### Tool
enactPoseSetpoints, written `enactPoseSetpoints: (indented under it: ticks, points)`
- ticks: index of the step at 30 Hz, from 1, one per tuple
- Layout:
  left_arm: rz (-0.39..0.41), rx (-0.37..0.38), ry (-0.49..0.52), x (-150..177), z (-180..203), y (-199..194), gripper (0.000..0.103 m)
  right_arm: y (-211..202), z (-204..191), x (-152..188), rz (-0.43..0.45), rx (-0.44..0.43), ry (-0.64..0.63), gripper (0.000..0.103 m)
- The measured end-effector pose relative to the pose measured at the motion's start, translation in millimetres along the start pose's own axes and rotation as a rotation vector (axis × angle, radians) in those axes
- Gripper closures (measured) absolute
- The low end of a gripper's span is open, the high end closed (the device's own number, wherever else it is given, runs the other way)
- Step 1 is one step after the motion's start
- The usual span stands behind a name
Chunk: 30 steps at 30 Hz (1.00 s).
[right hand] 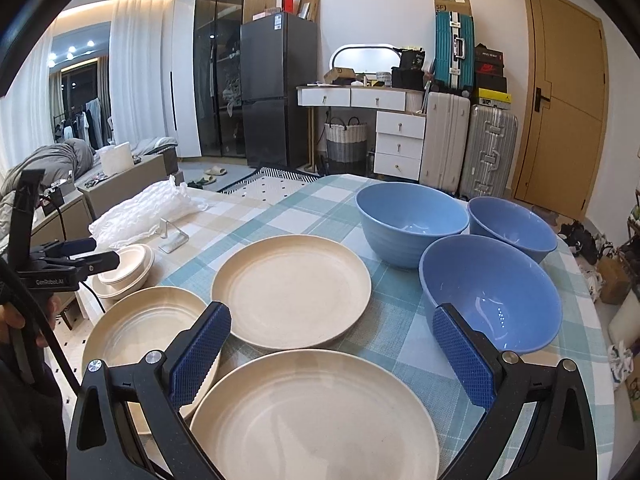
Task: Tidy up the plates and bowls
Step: 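Move both grippers toward the rim of a large cream plate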
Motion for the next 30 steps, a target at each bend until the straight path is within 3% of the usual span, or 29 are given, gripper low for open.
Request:
enactPoseSetpoints:
  ticks: [5, 14, 30]
  points:
    - [-0.027, 0.035, 0.054, -18, 11, 12, 0.002, 17, 0, -6, -0.039, -0.009, -0.022, 0.000]
    - [-0.114, 0.103, 0.045, -46, 17, 41, 0.002, 36, 1, -28, -0.088, -0.080, -0.014, 0.000]
    - [-0.227, 0.121, 0.087, -65, 40, 103, 0.002, 82, 0, -41, -0.189, -0.137, -0.012, 0.000]
Point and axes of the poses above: each gripper's, at about its wrist camera, not at the fingertips, and y roughly the way its jaws point, z to its right, x to its underside, the point moved 6 cm from there along y, roughly the way its jaws point, and after that the axes turned 4 degrees about -z, right-handed, at the moved point
